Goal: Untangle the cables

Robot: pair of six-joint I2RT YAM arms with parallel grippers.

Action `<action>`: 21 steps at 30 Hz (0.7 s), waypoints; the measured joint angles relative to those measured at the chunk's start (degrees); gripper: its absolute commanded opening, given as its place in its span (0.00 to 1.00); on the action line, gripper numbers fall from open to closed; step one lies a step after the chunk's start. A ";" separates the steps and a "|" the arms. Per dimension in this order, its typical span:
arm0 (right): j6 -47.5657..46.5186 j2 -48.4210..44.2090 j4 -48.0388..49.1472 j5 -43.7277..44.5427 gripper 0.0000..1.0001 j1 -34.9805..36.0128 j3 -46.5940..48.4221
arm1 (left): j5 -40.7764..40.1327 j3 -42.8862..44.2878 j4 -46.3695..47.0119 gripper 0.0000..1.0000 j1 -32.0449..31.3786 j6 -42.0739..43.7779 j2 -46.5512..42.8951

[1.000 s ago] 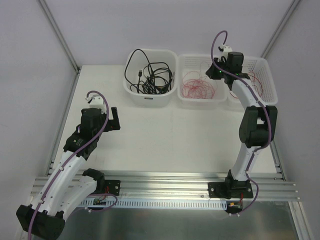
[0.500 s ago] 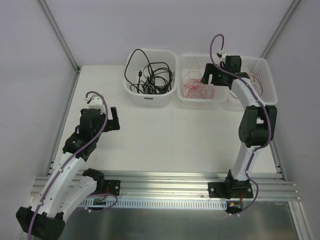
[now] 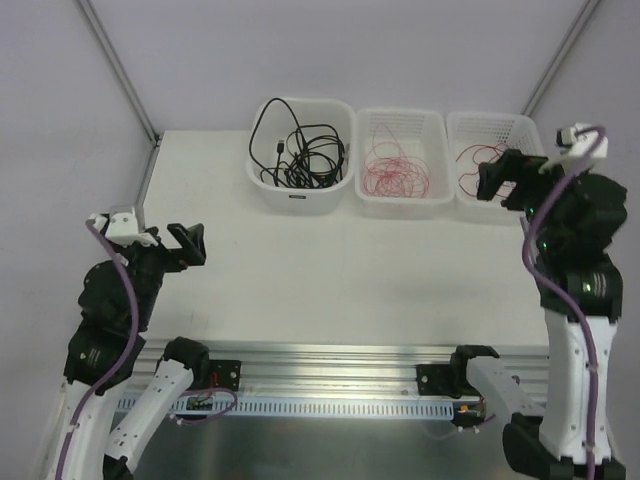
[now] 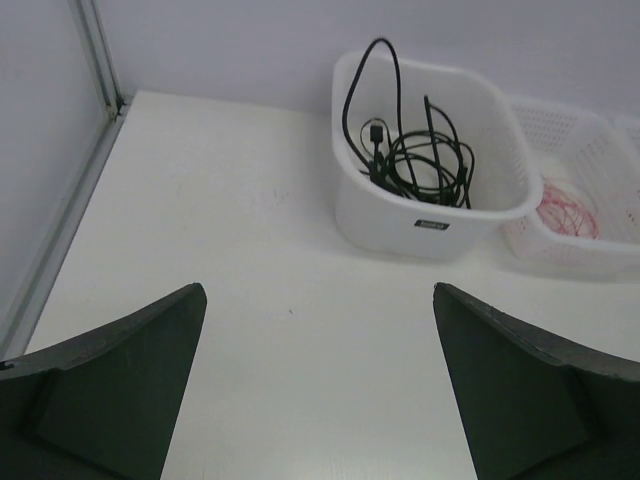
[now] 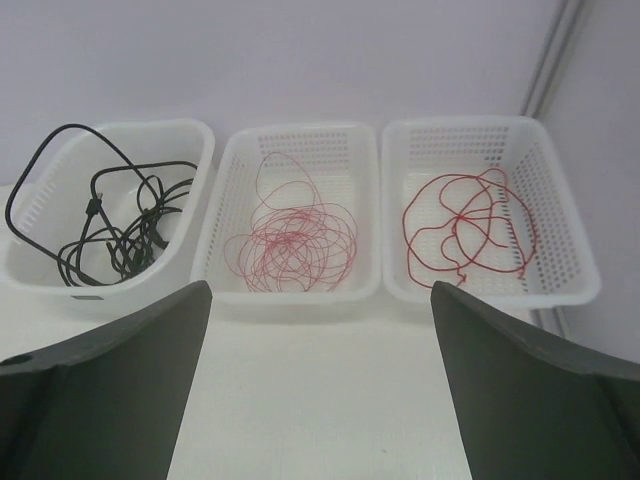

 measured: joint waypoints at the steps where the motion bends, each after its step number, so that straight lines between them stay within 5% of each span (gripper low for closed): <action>1: -0.24 -4.11 -1.57 0.90 0.97 0.00 -1.40 | -0.52 1.75 -1.05 0.99 0.00 0.13 -1.92; 11: -3.10 -41.38 -11.21 8.44 0.97 0.07 -15.43 | -4.61 3.61 -5.44 0.99 0.00 1.57 -18.75; 21: -5.49 -53.64 -16.85 10.71 0.97 1.55 -20.50 | -5.90 -1.33 -8.37 0.99 0.00 2.14 -23.74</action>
